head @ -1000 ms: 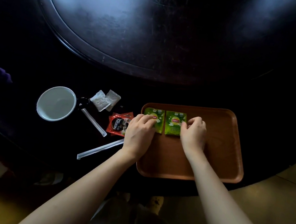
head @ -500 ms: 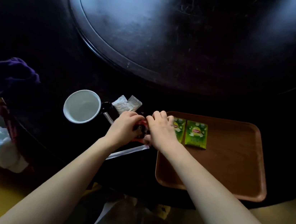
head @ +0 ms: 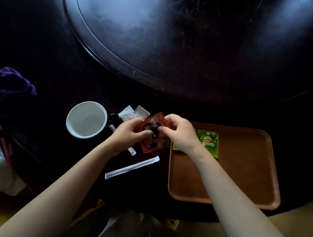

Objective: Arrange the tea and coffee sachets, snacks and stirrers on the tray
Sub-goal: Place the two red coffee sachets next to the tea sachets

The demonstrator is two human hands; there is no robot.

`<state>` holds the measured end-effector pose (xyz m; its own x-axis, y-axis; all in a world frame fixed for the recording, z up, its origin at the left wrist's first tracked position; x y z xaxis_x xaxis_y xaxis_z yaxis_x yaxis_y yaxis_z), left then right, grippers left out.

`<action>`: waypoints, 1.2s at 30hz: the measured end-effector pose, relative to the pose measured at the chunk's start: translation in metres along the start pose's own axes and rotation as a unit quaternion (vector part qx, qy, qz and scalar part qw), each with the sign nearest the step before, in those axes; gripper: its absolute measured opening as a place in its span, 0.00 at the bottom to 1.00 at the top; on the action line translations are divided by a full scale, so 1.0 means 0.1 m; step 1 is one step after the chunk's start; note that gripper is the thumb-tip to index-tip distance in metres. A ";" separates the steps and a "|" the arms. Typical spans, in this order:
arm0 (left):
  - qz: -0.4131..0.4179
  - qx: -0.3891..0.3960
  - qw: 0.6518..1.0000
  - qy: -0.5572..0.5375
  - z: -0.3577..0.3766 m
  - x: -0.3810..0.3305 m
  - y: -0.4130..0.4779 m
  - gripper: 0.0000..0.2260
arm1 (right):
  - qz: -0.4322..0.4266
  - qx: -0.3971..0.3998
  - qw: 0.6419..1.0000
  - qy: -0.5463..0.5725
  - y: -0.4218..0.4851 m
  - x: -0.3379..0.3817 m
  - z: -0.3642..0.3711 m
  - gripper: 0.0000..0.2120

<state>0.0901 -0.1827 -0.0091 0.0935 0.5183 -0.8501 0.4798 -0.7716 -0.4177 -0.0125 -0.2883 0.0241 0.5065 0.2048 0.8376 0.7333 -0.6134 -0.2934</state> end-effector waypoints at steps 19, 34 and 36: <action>-0.092 0.123 0.952 -0.264 0.90 -0.25 -0.13 0.13 | 0.190 -0.265 0.867 0.376 -0.97 -1.08 -1.25 0.07; -0.111 0.055 0.973 -0.196 1.73 -0.57 -0.05 0.14 | 0.308 -0.240 0.786 0.479 -1.33 -1.76 -1.49 0.04; -0.109 0.020 0.976 -0.186 1.75 -0.59 -0.03 0.14 | 0.340 -0.247 0.778 0.467 -1.34 -1.84 -1.42 0.05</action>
<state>-0.0696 -0.2751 -0.0134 -0.3338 0.5080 -0.7941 0.4174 -0.6757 -0.6077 -0.2680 -0.3521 -0.0251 -0.0183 -0.7970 0.6037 0.0595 -0.6036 -0.7951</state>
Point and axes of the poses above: each hand's wrist, its own y-axis towards the middle knuckle, its own z-axis out of the palm, x = y × z, the point moved 9 cm from there along y, towards the middle knuckle, and after that the axes turned 1 degree about -x, right-handed, at the moved point
